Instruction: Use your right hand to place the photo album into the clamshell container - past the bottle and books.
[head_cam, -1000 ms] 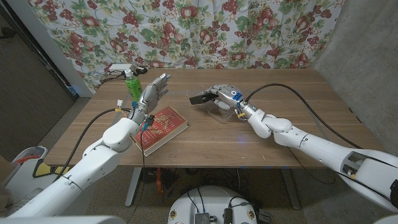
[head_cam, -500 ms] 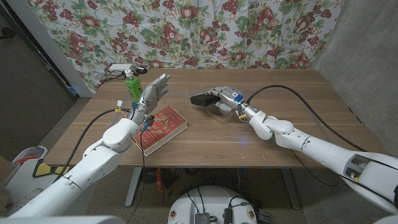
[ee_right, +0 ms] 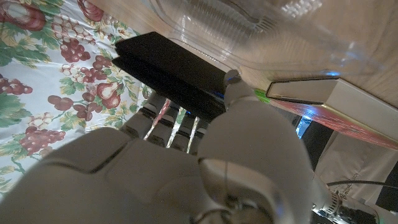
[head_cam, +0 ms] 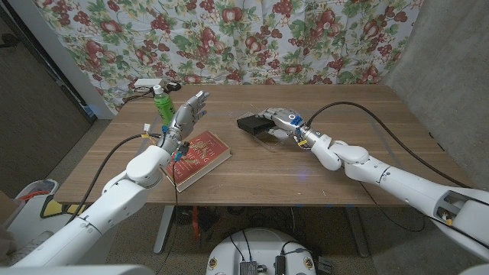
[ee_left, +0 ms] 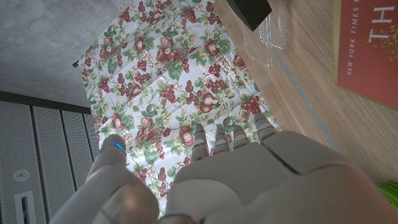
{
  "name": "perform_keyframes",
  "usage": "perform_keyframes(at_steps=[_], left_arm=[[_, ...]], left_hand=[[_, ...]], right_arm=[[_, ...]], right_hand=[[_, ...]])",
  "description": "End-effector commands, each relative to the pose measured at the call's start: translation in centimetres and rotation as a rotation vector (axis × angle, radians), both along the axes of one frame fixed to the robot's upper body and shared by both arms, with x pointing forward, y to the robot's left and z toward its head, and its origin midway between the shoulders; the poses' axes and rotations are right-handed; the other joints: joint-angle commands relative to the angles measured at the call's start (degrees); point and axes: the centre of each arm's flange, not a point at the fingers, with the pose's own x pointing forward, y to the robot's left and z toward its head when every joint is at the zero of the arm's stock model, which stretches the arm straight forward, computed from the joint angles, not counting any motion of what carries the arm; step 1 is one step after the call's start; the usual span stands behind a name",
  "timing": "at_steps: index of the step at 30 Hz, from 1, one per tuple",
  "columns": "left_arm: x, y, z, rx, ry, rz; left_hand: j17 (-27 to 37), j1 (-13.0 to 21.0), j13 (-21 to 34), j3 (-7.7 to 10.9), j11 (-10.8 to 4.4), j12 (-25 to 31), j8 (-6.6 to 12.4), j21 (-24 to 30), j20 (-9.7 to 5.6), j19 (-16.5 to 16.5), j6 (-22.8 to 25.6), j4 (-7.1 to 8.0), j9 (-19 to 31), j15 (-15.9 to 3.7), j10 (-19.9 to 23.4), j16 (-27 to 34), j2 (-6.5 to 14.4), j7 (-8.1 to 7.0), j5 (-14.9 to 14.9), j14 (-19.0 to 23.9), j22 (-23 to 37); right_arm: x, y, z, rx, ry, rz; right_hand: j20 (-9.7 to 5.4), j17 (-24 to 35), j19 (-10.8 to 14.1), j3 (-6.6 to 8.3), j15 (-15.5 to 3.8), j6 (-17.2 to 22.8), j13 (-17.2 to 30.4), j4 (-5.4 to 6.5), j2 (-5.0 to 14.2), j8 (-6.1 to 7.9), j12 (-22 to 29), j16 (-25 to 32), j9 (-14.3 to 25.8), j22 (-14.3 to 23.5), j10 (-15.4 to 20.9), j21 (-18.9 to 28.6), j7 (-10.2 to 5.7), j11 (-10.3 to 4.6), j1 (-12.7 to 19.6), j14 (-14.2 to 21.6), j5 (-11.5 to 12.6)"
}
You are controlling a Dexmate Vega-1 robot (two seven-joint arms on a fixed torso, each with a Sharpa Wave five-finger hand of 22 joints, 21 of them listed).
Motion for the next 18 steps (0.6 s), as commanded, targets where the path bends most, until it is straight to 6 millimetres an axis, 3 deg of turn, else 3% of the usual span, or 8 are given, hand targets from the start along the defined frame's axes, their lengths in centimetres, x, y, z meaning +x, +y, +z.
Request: perform_keyframes(at_steps=[1,16,18], left_arm=[[0.1,0.1,-0.3,-0.005,-0.002,-0.004],[0.2,0.2,-0.6,-0.018,-0.009,-0.014],[0.2,0.2,-0.7,-0.017,-0.011,-0.015]], left_hand=[[0.21,0.27,0.12,-0.21,0.10,0.23,-0.21,0.26,-0.24,0.00,0.45,0.04,0.23,0.18,0.13,0.33,0.19,0.02,0.05,-3.73,0.17],[0.21,0.30,0.12,-0.23,0.08,0.24,-0.19,0.24,-0.27,-0.04,0.54,0.03,0.24,0.15,0.16,0.32,0.22,-0.06,0.05,-3.77,0.17],[0.21,0.31,0.12,-0.24,0.10,0.25,-0.21,0.25,-0.29,-0.01,0.50,0.03,0.24,0.21,0.20,0.32,0.22,-0.01,0.05,-3.75,0.17]], right_arm=[[-1.1,-2.2,1.0,-0.107,0.036,-0.023],[-3.0,-2.5,2.8,-0.210,0.069,-0.033],[-3.1,-2.5,2.9,-0.218,0.073,-0.038]], right_hand=[[-4.08,-0.53,-0.54,-0.22,-7.24,-0.64,-0.29,0.11,-0.54,-0.51,-0.87,-0.50,-0.11,-0.03,-0.87,-0.46,0.34,0.26,-0.52,-0.89,-0.02],[-2.22,-4.70,-2.32,-1.02,-5.54,-6.89,-3.16,0.31,-2.87,-3.37,-6.06,-1.62,-1.75,-0.11,-6.20,-3.12,0.41,1.23,-3.49,-6.04,-0.56],[-1.42,-5.38,-2.50,-1.03,-5.34,-8.07,-3.67,0.40,-2.94,-3.70,-6.98,-1.57,-2.05,-0.12,-7.10,-3.54,0.50,1.43,-3.92,-6.73,-0.62]])
